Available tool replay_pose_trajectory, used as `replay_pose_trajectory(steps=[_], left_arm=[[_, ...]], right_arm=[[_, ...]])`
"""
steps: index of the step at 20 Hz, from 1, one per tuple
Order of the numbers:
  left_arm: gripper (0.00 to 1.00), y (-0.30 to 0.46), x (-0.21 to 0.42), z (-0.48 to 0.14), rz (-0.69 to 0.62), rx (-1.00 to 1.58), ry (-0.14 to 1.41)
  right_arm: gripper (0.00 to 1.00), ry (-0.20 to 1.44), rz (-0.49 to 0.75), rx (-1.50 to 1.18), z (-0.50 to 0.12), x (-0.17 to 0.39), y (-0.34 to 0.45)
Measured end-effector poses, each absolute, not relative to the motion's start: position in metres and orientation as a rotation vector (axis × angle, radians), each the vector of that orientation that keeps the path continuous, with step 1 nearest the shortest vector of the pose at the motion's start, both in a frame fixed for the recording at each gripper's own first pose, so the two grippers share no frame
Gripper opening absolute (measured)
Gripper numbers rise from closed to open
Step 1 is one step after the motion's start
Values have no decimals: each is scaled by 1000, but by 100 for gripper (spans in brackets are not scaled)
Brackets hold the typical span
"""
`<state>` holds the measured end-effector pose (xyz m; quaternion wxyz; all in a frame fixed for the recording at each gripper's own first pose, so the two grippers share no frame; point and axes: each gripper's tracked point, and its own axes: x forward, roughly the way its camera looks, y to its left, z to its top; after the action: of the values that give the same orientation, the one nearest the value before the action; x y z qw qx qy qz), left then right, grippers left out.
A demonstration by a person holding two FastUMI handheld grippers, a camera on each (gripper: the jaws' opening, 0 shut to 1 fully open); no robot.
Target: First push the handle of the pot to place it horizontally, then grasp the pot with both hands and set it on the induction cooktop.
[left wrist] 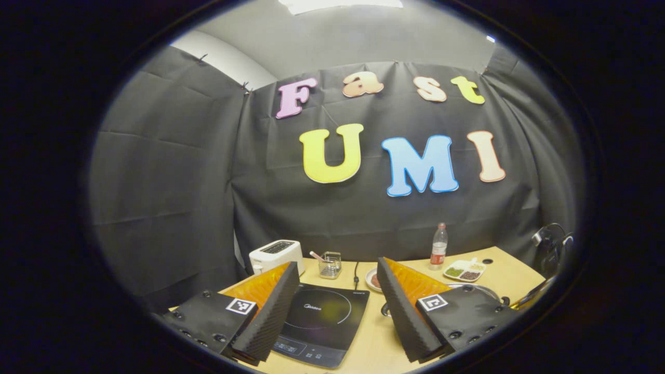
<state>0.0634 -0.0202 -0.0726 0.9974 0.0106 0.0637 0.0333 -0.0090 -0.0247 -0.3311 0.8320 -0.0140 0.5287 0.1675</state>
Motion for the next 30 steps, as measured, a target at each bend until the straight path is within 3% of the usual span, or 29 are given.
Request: replay_pose_trajectory(steps=[11,13,14,15,17,18,30], left_arm=[[98,-65,81,-122,12,14,222],[100,-73,87,-140,-10,-1,256],[100,-76,89,-146,-22,-6,269],[98,-80,91,-153,-36,-9,280],[98,-87,100,-169,-67,-22,306],[98,-89,105,-178,-82,-31,323],[100,-137,160,-290,-212,-65,567]], right_arm=[[1,981,234,23,-326,53,-57],[5,930,220,34,-316,58,-60],[13,898,223,46,-307,60,-58],[29,867,233,59,-301,62,-55],[73,805,213,46,-292,72,-58],[100,778,188,31,-288,75,-61],[100,762,97,34,-305,95,-60]])
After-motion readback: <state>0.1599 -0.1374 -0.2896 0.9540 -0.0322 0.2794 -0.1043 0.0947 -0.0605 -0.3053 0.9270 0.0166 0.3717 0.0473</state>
